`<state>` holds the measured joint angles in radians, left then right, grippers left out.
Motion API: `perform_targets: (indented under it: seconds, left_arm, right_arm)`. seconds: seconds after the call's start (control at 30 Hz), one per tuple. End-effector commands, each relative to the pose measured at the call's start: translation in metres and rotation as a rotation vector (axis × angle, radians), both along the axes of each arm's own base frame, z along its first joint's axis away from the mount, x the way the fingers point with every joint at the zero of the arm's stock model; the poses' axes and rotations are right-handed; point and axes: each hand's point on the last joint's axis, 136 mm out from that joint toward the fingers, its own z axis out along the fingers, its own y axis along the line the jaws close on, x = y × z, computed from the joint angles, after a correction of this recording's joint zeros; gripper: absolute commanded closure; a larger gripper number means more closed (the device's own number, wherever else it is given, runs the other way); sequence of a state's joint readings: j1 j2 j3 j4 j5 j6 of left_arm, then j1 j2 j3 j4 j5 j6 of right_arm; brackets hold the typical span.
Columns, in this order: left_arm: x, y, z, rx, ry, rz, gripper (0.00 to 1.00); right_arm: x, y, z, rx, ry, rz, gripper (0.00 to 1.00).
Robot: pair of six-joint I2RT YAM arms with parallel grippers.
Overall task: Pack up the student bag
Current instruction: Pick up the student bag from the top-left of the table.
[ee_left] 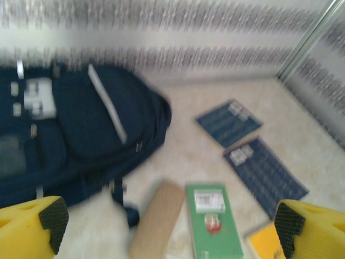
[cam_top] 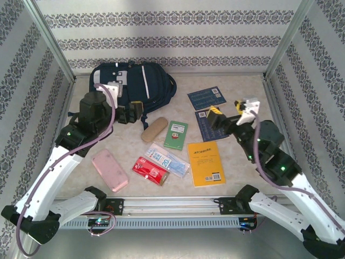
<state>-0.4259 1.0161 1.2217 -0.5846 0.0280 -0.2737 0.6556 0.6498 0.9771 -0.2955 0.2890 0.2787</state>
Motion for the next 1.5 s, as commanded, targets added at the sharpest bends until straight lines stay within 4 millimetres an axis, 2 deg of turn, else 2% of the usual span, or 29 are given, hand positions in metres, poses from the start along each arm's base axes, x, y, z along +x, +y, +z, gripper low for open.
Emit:
perform_targets:
  seconds: [0.0,0.07,0.13,0.27,0.4,0.5,0.63,0.8,0.9,1.07,1.13,1.27,1.37,1.47]
  left_arm:
    - [-0.026,0.011,-0.059,-0.05,0.262,0.098,0.01]
    - [-0.026,0.005,-0.064,-0.118,0.309,0.11,0.01]
    - [-0.026,0.0,-0.074,-0.133,0.371,0.117,0.01]
    - [-0.024,-0.005,-0.11,-0.095,0.508,0.131,0.01]
    - [-0.022,-0.012,-0.136,-0.058,0.584,0.1,0.01]
    - [-0.02,-0.015,-0.147,-0.045,0.601,0.089,0.01]
    - [-0.018,-0.025,-0.171,-0.108,0.646,0.087,0.01]
    - [-0.02,-0.036,-0.207,-0.163,0.786,0.096,0.0]
    - [-0.022,-0.031,-0.22,-0.161,0.836,0.132,0.01]
    - [-0.018,-0.011,-0.228,-0.186,0.847,0.192,0.0]
    - [-0.015,0.005,-0.231,-0.181,0.858,0.245,0.01]
    - [-0.011,0.032,-0.234,-0.19,0.87,0.347,0.01]
    - [0.01,0.033,-0.222,-0.214,0.817,0.363,0.02]
    - [0.046,0.023,-0.201,-0.233,0.778,0.356,0.05]
  right_arm:
    - [-0.01,-0.011,-0.042,0.113,0.224,0.003,0.02]
    - [-0.007,-0.01,-0.057,0.088,0.355,0.014,0.02]
    - [-0.006,-0.006,-0.081,0.025,0.5,0.02,0.02]
    - [-0.011,0.011,-0.126,-0.027,0.696,0.088,0.02]
    - [-0.024,0.031,-0.154,-0.067,0.838,0.194,0.02]
    - [-0.028,0.034,-0.176,-0.139,0.934,0.193,0.02]
    - [-0.025,0.047,-0.191,-0.144,0.973,0.213,0.02]
    - [-0.022,0.059,-0.194,-0.187,0.963,0.307,0.05]
    - [-0.018,0.072,-0.201,-0.179,0.989,0.344,0.06]
    - [0.002,0.099,-0.221,-0.149,1.042,0.344,0.09]
    - [0.01,0.111,-0.227,-0.155,1.049,0.338,0.09]
    - [0.026,0.118,-0.241,-0.188,1.092,0.287,0.09]
    - [0.036,0.121,-0.248,-0.188,1.113,0.262,0.1]
    - [0.051,0.119,-0.244,-0.178,1.087,0.23,0.11]
